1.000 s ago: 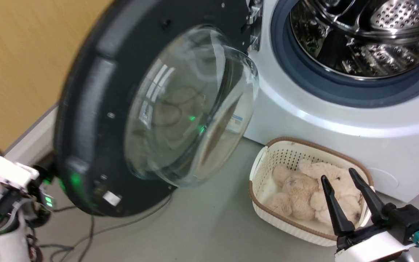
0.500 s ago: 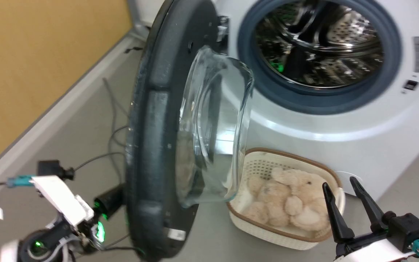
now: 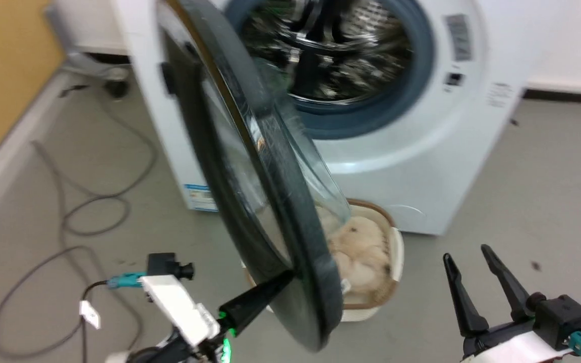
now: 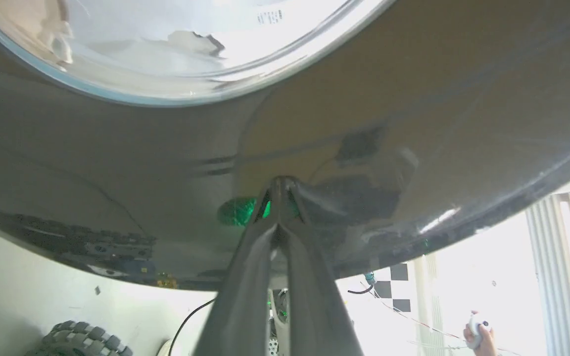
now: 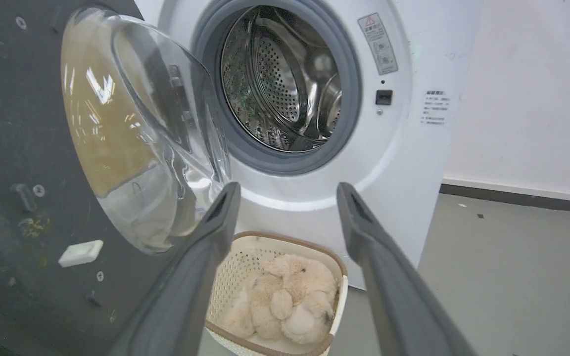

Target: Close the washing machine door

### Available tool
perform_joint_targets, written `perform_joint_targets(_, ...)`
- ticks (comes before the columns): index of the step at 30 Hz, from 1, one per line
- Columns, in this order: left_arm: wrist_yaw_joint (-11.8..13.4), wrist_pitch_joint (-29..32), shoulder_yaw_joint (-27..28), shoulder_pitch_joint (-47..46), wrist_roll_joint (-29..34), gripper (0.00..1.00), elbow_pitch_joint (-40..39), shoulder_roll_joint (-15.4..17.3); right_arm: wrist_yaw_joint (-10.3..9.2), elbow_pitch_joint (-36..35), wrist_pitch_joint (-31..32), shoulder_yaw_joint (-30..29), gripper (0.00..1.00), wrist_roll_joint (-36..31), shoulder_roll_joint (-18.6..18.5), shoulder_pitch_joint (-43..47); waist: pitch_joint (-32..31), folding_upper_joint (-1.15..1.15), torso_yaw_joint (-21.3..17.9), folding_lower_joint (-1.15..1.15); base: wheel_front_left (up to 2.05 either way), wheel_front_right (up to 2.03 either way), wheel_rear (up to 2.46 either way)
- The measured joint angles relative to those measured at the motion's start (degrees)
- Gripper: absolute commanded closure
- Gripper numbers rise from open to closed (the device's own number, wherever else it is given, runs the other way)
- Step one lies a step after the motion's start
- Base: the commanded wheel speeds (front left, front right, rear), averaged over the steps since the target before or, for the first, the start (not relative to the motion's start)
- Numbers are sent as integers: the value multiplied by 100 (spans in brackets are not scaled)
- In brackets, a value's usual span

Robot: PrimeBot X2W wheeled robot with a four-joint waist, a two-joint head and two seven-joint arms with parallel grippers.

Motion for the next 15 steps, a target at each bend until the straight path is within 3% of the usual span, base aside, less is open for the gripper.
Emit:
perform_joint_targets(4,-126,-617,-376,-318,-100,100,290,-11,0,-22,-1,20,0,14,-21,-38,115,0,-472,0,0,0,0)
perform_joint_targets(11,-320,-1900,-842,-1134,-999,100,921,-19,0,-15,-33,46,0,109,37,-119,386,0,-1313,0,0,0,0)
perform_joint_targets(15,-355,-2572,-920,-1759,-1011,100,1454,-20,0,34,-85,54,0,147,91,-172,546,0,-1777,0,0,0,0)
